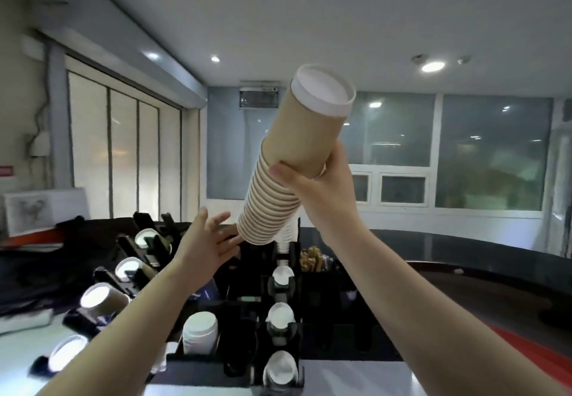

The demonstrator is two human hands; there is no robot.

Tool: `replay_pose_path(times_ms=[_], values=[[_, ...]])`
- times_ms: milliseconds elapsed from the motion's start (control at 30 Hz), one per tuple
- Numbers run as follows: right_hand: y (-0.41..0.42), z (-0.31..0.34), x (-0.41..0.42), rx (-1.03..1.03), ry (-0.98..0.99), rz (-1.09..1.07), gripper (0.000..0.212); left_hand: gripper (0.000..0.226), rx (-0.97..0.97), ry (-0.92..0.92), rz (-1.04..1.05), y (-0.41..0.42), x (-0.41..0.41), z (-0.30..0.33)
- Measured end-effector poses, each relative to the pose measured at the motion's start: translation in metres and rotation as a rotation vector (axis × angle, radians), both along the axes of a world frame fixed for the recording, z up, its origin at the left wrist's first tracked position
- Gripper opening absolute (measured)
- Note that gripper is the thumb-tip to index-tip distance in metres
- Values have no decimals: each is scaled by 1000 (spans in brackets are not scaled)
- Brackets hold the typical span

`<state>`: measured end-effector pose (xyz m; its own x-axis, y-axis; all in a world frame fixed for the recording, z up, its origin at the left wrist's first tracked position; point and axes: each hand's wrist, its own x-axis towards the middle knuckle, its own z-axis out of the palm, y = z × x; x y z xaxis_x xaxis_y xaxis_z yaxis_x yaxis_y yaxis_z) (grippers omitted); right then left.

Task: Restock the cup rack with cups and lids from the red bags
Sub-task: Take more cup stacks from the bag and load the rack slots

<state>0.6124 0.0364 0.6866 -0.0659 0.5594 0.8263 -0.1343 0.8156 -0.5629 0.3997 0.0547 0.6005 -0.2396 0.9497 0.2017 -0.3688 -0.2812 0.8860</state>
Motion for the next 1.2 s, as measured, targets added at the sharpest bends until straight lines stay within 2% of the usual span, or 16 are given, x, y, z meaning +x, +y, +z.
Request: replay_pose_path(times_ms=[167,400,600,733,933,1200], values=[[7,-7,-74,19,-70,73,81,60,-50,-25,101,-13,-65,-12],[54,-16,-186,27,-130,145,79,47,-134,182,165,9,-178,-18],[107,-16,-278,77,-157,191,77,44,-124,232,203,55,-276,-7],[137,-17,-335,72,-174,214,77,46,-121,250,265,80,-330,-9],[170,-26,-405,42,-252,209,83,48,-249,441,401,124,-395,-20],[197,-32,-470,-75,-280,162,72,55,-390,602,190,165,-456,-41]])
